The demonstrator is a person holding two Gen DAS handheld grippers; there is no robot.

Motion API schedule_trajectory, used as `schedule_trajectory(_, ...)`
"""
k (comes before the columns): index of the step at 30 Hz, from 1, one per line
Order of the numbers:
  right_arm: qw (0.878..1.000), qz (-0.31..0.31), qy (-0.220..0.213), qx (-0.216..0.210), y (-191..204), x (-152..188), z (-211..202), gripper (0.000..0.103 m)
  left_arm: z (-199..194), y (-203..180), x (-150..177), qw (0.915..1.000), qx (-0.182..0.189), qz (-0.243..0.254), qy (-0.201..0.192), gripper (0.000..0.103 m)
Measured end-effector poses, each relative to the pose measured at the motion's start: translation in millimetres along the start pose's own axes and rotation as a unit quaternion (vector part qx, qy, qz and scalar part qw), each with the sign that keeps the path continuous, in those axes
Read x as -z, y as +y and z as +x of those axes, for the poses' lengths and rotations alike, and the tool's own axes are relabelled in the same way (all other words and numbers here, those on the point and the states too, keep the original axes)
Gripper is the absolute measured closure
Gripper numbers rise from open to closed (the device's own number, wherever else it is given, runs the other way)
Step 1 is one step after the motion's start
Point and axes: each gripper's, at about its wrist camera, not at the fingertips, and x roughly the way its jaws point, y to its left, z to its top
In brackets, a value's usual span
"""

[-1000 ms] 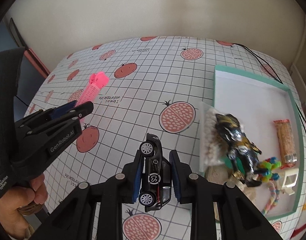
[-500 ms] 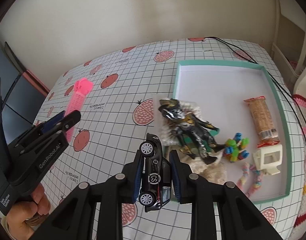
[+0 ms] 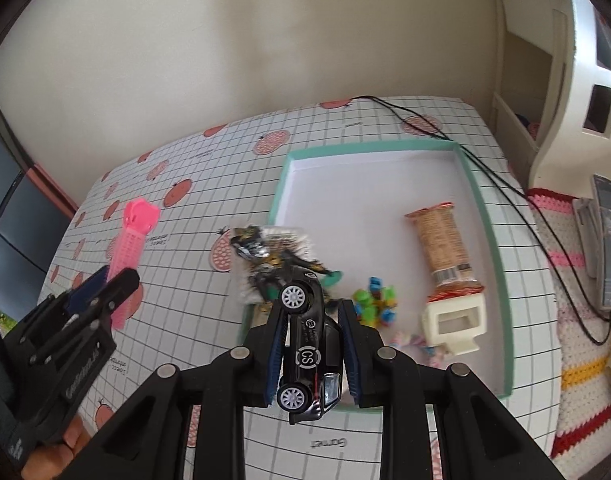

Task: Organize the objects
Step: 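Lift and carry the car and pink comb with both tools over the tray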

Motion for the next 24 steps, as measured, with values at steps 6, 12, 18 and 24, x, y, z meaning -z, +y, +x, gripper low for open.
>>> schedule_trajectory(6,1.000,0.027,0.003,0.014,-27.1,-0.7,-2.3,0.075,-4.7,-50.2,8.4,0.9979,0.012,0.064,-0.003,0.074)
schedule_trajectory(12,0.998,0.054,-0.003,0.030,-53.3,1.7,-6.4,0.075,-5.7,-85.4,16.6,0.9950,0.027,0.096,-0.002,0.074)
schedule_trajectory(18,0.995,0.088,-0.022,0.043,-81.5,3.3,-17.9,0.075,-3.7,-100.2,19.3,0.9957,0.036,0.085,0.006,0.074)
schedule_trajectory(24,0.992,0.103,-0.037,0.055,-98.1,6.1,-23.3,0.075,0.4,-103.2,20.4,0.9970,0.044,0.060,0.021,0.074)
